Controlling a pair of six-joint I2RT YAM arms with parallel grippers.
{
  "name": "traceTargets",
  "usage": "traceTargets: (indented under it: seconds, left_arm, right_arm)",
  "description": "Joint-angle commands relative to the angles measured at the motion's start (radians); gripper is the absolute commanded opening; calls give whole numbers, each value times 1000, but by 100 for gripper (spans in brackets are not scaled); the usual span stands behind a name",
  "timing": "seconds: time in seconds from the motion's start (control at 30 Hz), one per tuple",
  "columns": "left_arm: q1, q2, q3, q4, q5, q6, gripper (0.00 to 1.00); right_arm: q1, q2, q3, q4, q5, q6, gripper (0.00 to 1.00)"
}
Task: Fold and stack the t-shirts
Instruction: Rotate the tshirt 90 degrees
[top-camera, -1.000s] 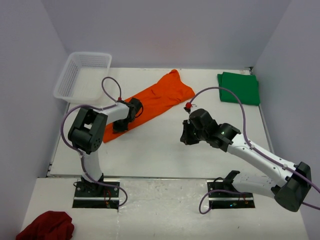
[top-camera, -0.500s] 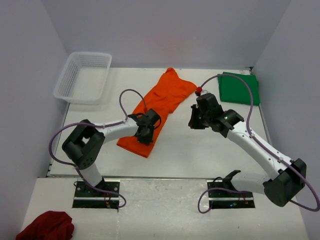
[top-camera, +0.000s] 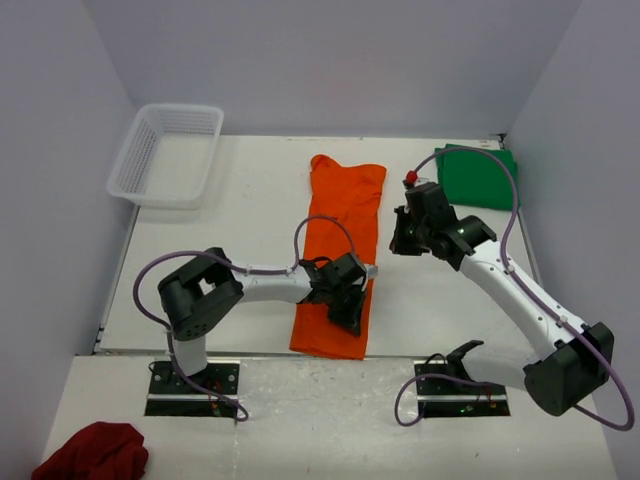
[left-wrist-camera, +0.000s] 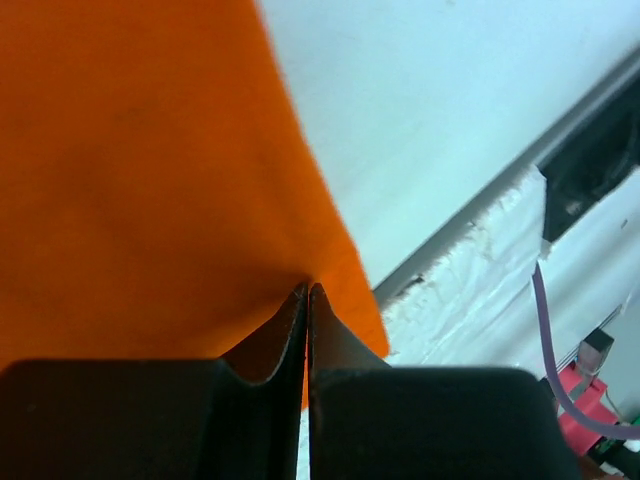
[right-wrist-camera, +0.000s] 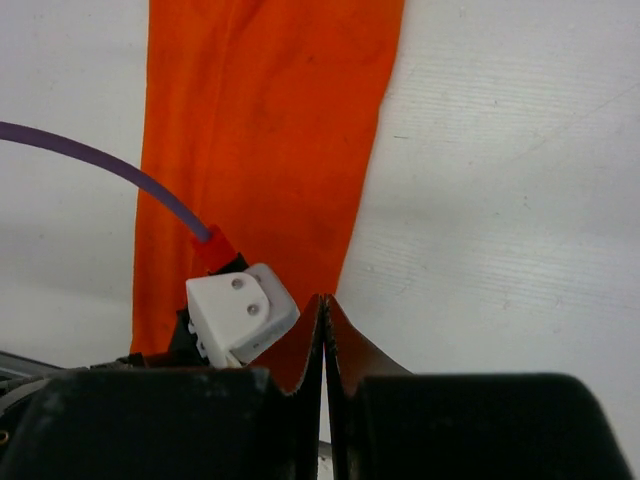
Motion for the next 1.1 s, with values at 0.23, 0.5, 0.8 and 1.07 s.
traceTargets:
  seconds: [0.23,0.5,0.8,1.07]
  left_arm:
    - [35,-143,285,-232,-340,208,0]
    - [336,-65,458,-292,-320,369,0]
    - [479,238,675,-81,-104,520,0]
    - [534,475,915,-36,20,523,0]
  right_arm:
    - [-4,-81,21,-59,6,-24,0]
    - [-4,-159,-46,-87,4,0,0]
    - [20,-173,-152,0,-175,6,0]
    - [108,-106,-207,82,-246,34,0]
